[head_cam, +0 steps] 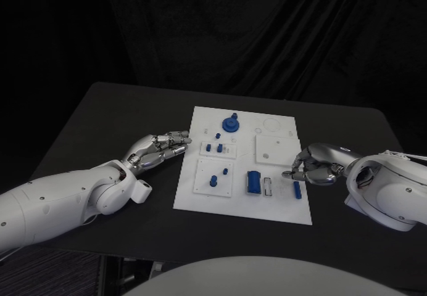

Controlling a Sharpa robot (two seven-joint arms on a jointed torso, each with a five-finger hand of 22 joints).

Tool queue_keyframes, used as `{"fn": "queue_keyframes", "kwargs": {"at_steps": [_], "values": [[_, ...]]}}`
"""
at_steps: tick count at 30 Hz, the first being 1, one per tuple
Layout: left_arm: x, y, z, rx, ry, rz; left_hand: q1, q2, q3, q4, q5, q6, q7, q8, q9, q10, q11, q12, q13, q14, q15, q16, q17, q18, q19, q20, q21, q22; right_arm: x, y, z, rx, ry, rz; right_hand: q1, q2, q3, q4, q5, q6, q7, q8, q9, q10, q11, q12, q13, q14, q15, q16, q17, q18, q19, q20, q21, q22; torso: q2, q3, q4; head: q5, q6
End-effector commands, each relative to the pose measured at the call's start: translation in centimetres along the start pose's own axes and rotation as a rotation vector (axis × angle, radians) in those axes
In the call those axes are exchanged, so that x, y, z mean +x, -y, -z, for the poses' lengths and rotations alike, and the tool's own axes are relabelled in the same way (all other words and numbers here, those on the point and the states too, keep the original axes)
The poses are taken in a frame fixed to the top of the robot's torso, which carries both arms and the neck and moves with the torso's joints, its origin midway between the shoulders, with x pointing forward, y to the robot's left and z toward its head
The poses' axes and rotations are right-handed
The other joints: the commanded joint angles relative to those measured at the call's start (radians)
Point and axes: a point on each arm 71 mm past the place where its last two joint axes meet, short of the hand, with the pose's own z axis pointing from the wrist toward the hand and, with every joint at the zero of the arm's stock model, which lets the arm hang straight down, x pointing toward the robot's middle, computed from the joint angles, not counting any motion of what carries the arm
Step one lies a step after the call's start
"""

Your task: Assemble the parts on the task board

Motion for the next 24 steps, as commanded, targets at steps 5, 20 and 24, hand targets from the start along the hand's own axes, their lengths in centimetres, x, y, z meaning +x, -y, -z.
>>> {"fn": "queue_keyframes", "kwargs": {"at_steps": [5, 20, 24], "values": [[0.0, 0.7, 0.0, 0.099, 0.0, 0.006, 0.002, 0.005, 0.007, 0.001, 0.005, 0.005, 0.001, 0.003, 0.001, 0.006, 0.002, 0.004, 0.001, 0.007, 0.001, 0.003, 0.001, 0.009, 0.008, -0.001, 0.005, 0.0, 1.4, 2.6, 0.3, 0.149, -0.045, 0.098, 0.035, -0.003, 0.02, -0.02, 0.004, 0.027, -0.002, -0.027, -0.03, 0.107, 0.006, 0.001, 0.263, 0.089, 0.008, -0.002, 0.188, 0.008, 0.067, 0.008, -0.007, 0.232, -0.001, -0.0028, -0.0001, -0.008, 0.0], [-0.1, 0.6, 0.1, 0.095, 0.001, 0.006, 0.002, 0.006, 0.008, 0.001, 0.005, 0.005, 0.001, 0.003, 0.001, 0.006, 0.003, 0.003, 0.001, 0.007, 0.001, 0.003, 0.001, 0.01, 0.005, -0.001, 0.005, -0.006, 2.8, 2.6, 0.0, 0.169, -0.021, 0.195, 0.04, -0.019, 0.016, -0.025, 0.002, 0.052, -0.007, -0.02, -0.027, 0.107, 0.002, 0.001, 0.263, 0.087, 0.005, -0.006, 0.18, 0.009, 0.066, 0.006, -0.01, 0.231, 0.003, 0.002, -0.0025, -0.019, 0.0], [-0.1, 0.6, 0.1, 0.093, 0.002, 0.006, 0.002, 0.006, 0.008, 0.001, 0.005, 0.005, 0.002, 0.003, 0.001, 0.006, 0.003, 0.003, 0.001, 0.007, 0.001, 0.003, 0.001, 0.01, 0.004, -0.001, 0.004, -0.009, 2.9, 2.4, -0.2, 0.164, -0.02, 0.199, 0.039, -0.019, 0.016, -0.024, 0.002, 0.054, -0.007, -0.019, -0.026, 0.107, 0.002, 0.001, 0.263, 0.088, 0.005, -0.006, 0.181, 0.009, 0.065, 0.006, -0.011, 0.231, 0.003, 0.0013, -0.0024, -0.02, 0.0]]}}
